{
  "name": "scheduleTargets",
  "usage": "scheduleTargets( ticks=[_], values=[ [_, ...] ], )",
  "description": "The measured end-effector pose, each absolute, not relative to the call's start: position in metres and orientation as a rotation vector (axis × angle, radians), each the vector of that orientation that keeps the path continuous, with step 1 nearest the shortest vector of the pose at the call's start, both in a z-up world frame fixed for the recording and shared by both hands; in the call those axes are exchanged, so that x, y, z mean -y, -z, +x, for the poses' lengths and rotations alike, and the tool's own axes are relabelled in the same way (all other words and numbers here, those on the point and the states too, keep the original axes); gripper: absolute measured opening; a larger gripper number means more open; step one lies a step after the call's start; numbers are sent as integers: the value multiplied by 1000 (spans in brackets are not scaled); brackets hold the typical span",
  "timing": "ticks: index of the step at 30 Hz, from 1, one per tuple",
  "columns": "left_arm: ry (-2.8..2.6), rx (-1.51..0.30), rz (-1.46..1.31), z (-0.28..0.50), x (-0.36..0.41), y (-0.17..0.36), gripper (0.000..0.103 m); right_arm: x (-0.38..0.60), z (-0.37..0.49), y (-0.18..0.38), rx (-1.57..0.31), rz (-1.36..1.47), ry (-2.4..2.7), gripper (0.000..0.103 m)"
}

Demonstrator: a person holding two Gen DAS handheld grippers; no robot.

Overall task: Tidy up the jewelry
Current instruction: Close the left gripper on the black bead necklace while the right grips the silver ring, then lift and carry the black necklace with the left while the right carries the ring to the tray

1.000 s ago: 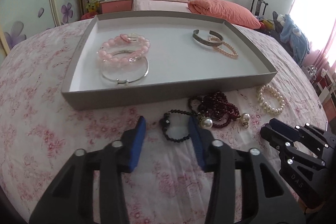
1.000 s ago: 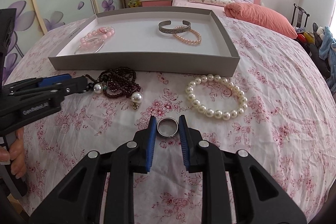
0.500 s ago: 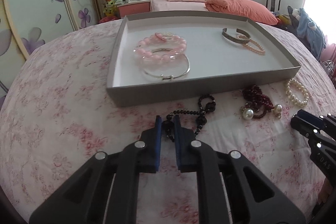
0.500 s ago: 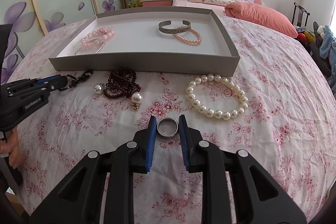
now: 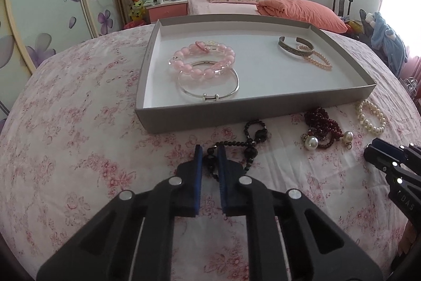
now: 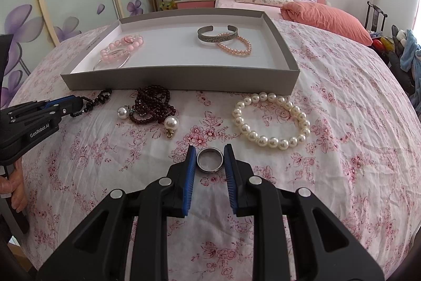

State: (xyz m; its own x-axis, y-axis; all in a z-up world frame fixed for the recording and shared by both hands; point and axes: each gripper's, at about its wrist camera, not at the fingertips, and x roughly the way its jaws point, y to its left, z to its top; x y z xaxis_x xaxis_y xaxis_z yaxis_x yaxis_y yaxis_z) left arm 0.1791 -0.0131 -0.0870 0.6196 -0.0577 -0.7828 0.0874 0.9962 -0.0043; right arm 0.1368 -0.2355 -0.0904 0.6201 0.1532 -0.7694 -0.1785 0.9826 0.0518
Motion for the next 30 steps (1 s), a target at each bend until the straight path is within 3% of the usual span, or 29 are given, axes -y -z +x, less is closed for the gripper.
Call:
scheduleTargets(
  ticks=[30],
  values=[
    [89,-551,-24,99,11,4,12,231,94,15,-516,41,-209,23]
  ],
)
